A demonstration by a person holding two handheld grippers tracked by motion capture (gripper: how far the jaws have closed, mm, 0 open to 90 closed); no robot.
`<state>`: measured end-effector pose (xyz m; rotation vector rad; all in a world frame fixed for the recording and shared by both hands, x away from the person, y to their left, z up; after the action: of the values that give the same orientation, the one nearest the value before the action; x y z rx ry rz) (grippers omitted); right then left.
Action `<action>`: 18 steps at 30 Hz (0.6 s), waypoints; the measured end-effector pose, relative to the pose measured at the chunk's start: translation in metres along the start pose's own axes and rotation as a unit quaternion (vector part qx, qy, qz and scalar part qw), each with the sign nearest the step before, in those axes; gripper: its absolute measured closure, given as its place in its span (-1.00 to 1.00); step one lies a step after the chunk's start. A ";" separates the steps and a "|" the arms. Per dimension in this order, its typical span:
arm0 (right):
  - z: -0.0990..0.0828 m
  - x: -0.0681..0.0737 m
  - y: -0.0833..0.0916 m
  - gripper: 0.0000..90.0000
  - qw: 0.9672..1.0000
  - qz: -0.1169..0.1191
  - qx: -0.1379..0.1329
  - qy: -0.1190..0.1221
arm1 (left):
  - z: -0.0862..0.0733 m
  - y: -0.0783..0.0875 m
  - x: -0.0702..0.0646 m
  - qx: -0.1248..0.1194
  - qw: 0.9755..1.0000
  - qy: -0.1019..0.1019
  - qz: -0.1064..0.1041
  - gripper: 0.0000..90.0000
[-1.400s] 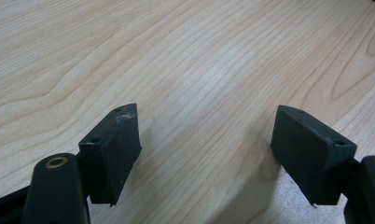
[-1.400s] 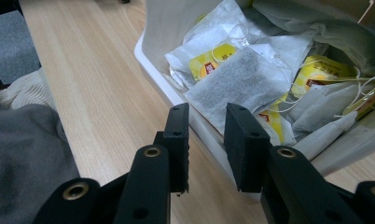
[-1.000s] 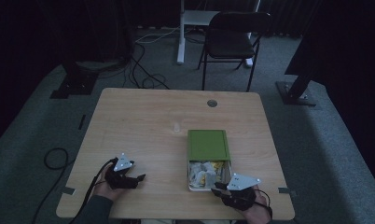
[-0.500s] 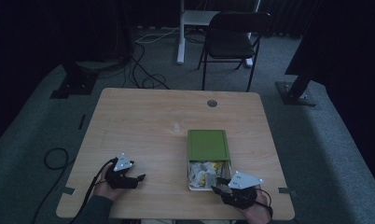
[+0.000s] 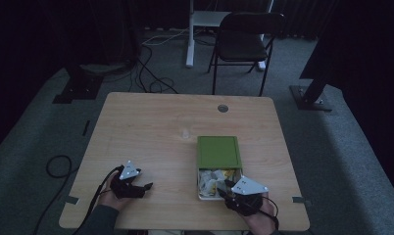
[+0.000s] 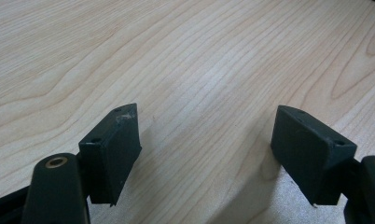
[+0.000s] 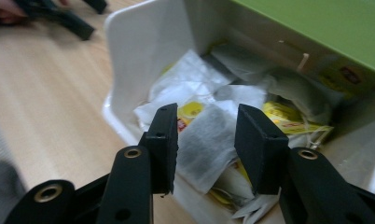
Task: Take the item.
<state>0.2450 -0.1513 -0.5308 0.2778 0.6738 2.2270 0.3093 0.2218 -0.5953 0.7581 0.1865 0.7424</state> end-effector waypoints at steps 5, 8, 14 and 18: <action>0.002 0.006 -0.005 0.29 1.000 -0.025 0.000 -0.010 | 0.000 0.000 0.000 0.000 1.000 0.000 0.000 -0.45; 0.002 0.010 -0.008 0.25 0.999 -0.044 0.008 -0.007 | 0.000 0.000 0.000 0.000 1.000 0.000 0.000 -0.45; 0.001 0.016 -0.017 0.20 0.997 -0.081 0.022 0.002 | 0.000 0.000 0.000 0.000 1.000 0.000 0.000 -0.45; 0.000 0.021 -0.022 0.16 0.994 -0.102 0.034 0.024 | 0.000 0.000 0.000 0.000 1.000 0.001 0.000 -0.45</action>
<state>0.2443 -0.1240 -0.5431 0.1813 0.7703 2.0242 0.3092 0.2218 -0.5953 0.7577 0.1872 0.7432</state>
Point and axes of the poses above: each handheld gripper's, and its own axes: y roughly backward along the jaws, z roughly out of its top, x roughly to its left, the point moved 3 cm from there along -y, roughly forward along the jaws, and after that the axes turned 5 degrees about -y, right-handed, at the moved point
